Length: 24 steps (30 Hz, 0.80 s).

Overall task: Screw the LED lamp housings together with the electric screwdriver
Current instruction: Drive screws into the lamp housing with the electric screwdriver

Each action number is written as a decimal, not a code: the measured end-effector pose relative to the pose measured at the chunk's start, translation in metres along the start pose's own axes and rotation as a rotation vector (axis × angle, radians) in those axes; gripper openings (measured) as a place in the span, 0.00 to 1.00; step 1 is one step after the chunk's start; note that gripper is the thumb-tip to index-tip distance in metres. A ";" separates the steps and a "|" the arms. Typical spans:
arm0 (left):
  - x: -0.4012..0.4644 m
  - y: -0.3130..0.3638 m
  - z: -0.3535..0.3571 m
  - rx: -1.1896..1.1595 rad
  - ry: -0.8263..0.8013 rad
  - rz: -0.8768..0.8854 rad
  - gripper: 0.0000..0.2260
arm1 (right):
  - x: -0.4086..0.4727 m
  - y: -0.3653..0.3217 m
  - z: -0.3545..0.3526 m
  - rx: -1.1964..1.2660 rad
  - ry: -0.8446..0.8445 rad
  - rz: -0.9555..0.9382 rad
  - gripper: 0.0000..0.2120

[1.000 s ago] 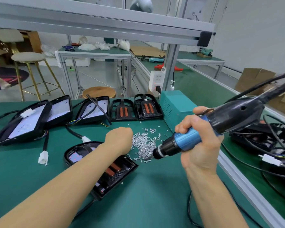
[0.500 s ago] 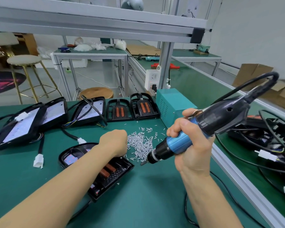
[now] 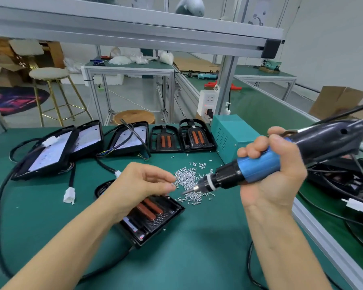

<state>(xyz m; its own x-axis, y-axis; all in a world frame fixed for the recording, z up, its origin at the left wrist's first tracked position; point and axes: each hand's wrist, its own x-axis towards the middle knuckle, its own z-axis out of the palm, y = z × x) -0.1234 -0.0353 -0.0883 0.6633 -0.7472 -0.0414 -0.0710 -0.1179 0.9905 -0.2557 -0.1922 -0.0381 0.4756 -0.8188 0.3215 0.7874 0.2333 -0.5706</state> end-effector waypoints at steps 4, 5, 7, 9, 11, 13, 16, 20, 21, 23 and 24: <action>-0.030 -0.002 -0.003 -0.141 0.053 -0.019 0.05 | -0.006 0.002 0.014 0.060 -0.017 0.042 0.06; -0.035 -0.003 -0.004 -0.152 0.073 -0.016 0.04 | -0.009 0.003 0.017 0.064 -0.024 0.050 0.06; -0.043 -0.004 -0.005 -0.156 0.114 -0.005 0.05 | -0.013 0.006 0.023 0.070 -0.036 0.061 0.05; -0.049 -0.003 -0.006 -0.144 0.143 0.009 0.07 | -0.017 0.008 0.028 0.077 -0.044 0.072 0.05; -0.054 -0.002 -0.009 -0.100 0.161 0.019 0.07 | -0.021 0.008 0.032 0.080 -0.049 0.078 0.05; -0.058 -0.002 -0.012 -0.079 0.165 0.026 0.05 | -0.024 0.009 0.036 0.078 -0.055 0.079 0.05; -0.062 -0.003 -0.014 -0.077 0.167 0.031 0.07 | -0.027 0.009 0.040 0.068 -0.067 0.079 0.05; -0.067 -0.004 -0.013 -0.095 0.176 0.050 0.06 | -0.031 0.011 0.044 0.070 -0.086 0.083 0.05; -0.068 -0.005 -0.013 -0.098 0.184 0.055 0.06 | -0.031 0.011 0.045 0.073 -0.091 0.085 0.05; -0.069 -0.004 -0.013 -0.082 0.203 0.060 0.06 | -0.032 0.012 0.045 0.079 -0.099 0.087 0.05; -0.070 -0.004 -0.013 -0.051 0.209 0.066 0.06 | -0.033 0.012 0.045 0.080 -0.102 0.087 0.05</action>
<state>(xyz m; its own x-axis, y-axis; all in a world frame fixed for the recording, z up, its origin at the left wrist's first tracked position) -0.1603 0.0258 -0.0877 0.7985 -0.6001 0.0465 -0.0849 -0.0359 0.9957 -0.2441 -0.1386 -0.0217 0.5775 -0.7371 0.3509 0.7683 0.3453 -0.5390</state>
